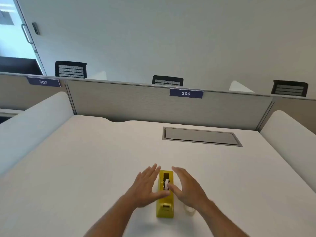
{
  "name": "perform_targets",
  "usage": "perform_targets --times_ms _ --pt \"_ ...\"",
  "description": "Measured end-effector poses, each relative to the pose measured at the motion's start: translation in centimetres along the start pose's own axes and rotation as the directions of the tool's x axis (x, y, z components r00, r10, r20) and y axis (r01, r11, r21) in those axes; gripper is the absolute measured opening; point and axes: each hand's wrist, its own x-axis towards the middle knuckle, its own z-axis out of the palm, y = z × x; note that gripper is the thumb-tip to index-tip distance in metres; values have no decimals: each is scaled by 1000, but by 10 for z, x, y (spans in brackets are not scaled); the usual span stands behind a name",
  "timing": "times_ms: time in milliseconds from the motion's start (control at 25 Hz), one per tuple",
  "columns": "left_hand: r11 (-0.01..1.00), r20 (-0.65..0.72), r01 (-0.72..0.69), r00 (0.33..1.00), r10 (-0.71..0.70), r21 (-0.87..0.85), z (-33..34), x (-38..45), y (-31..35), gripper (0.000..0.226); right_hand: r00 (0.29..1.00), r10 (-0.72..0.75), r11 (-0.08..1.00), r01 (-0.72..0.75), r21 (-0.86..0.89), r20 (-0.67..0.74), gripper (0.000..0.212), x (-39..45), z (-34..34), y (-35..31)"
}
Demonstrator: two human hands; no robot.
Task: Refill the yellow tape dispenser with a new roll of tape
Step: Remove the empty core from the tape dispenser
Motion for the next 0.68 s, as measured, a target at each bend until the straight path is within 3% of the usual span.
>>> perform_targets --times_ms 200,440,680 --pt "999 106 -18 994 13 49 22 -5 1 128 993 5 995 7 -97 120 62 4 11 -2" --pt "999 90 34 995 -32 -27 25 -3 5 133 994 14 986 3 -165 105 56 13 17 -4" --pt "994 82 72 994 -65 -80 24 -1 7 137 993 20 992 -5 -126 115 45 24 19 -1"
